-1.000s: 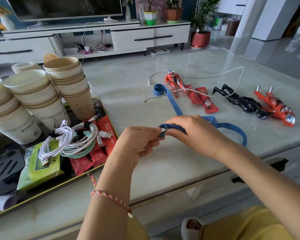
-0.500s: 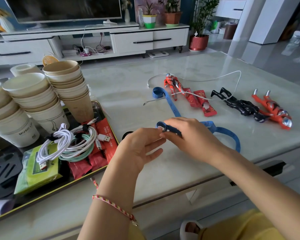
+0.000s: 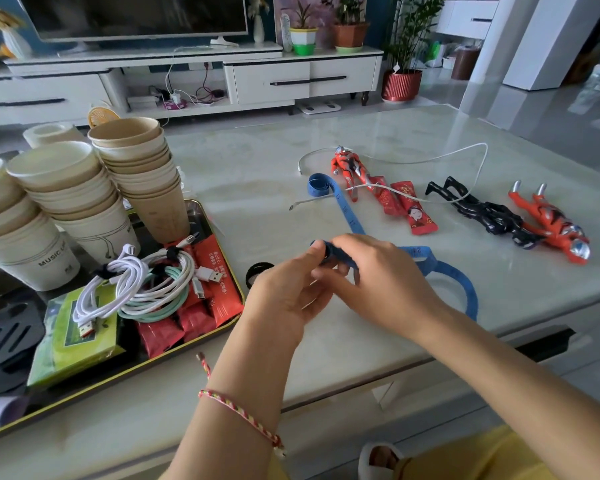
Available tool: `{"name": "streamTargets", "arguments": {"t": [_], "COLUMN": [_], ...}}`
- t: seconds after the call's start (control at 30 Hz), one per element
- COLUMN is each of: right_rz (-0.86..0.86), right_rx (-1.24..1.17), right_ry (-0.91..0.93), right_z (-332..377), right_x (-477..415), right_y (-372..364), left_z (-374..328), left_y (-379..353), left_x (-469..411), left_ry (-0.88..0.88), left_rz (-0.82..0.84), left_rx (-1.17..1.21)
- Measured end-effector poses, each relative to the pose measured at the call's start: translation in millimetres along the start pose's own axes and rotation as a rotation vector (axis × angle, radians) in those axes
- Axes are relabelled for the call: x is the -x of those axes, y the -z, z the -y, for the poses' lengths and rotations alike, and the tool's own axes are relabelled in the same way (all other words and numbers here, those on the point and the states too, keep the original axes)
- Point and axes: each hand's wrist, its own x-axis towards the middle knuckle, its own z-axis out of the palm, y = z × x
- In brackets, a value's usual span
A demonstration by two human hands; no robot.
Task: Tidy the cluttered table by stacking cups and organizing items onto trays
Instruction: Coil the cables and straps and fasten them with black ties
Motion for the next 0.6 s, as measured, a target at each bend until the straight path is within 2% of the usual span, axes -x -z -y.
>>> {"name": "streamTargets", "arguments": {"t": [0.07,0.17,0.33,0.4,0.47,0.6], "right_rz": [-0.014,-0.032,0.203,0.232,0.240,0.148], "right_rx": [-0.005,-0.087,-0.125,-0.094,-0.059,-0.027], "right_ry": [-0.015,-0.030,0.048,0.066,0.070,0.039], "right_z": [4,1,-10,-12,-10,-11], "right_x": [1,-2,-4,-1,1,1], "right_y": [-5,-1,13,13,12,13], "left_z": [2,0,-4,-3,-4,-9], "left_y": [0,1,6,10,13,16], "left_x": [1,0,0,0,-1,1], "left_ry": [-0.008,-0.027,-0.124,-0.193,-0.221,-0.178], "left_rz": [-0.013,0.013,0.023,0.001,0.005,0.065], "left_rx": [0.030,-0.057,-0.186,-0.340,-0.459,-0.507]}}
